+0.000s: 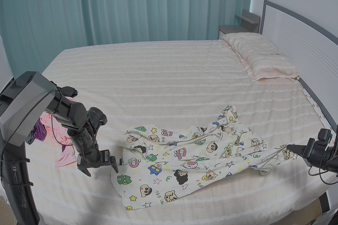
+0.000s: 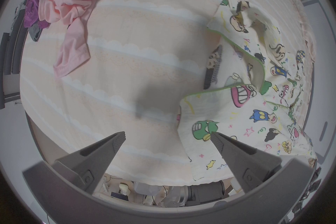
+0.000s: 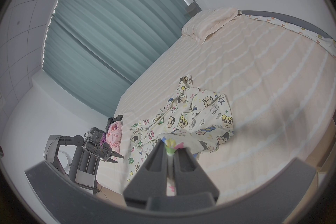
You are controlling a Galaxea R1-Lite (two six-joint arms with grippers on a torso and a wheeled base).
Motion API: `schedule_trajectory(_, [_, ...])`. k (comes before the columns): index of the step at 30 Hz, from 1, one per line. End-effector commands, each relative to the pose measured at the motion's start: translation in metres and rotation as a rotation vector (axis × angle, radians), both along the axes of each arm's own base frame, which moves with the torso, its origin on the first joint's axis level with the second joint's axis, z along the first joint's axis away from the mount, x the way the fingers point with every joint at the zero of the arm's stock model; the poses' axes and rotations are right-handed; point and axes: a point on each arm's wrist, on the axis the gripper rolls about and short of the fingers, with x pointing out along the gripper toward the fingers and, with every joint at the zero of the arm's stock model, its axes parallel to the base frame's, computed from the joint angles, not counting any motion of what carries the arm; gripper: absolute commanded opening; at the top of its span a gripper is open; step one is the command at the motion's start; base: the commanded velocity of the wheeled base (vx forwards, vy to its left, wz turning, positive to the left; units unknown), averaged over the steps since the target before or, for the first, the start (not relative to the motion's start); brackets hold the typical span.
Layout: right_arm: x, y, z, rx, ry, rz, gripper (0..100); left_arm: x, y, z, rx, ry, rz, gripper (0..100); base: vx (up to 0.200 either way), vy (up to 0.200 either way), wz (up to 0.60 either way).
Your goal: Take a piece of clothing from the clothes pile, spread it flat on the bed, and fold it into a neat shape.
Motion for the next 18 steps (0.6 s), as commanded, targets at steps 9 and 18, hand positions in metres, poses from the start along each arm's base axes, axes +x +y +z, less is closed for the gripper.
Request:
schedule_trajectory(9, [-0.002,0.001,-0.001,0.006,0.002,0.007,0,-0.097,-0.093,-0.011,-0.098,-0.148,-0.053,100,0.000,0.000,0.00])
schedule_trajectory(18, [-0.002,0.001,-0.001,0.007,0.004,0.008,0,-0.122,-0.117,-0.029,0.023,-0.182,-0.009,100,0.000,0.000,0.00])
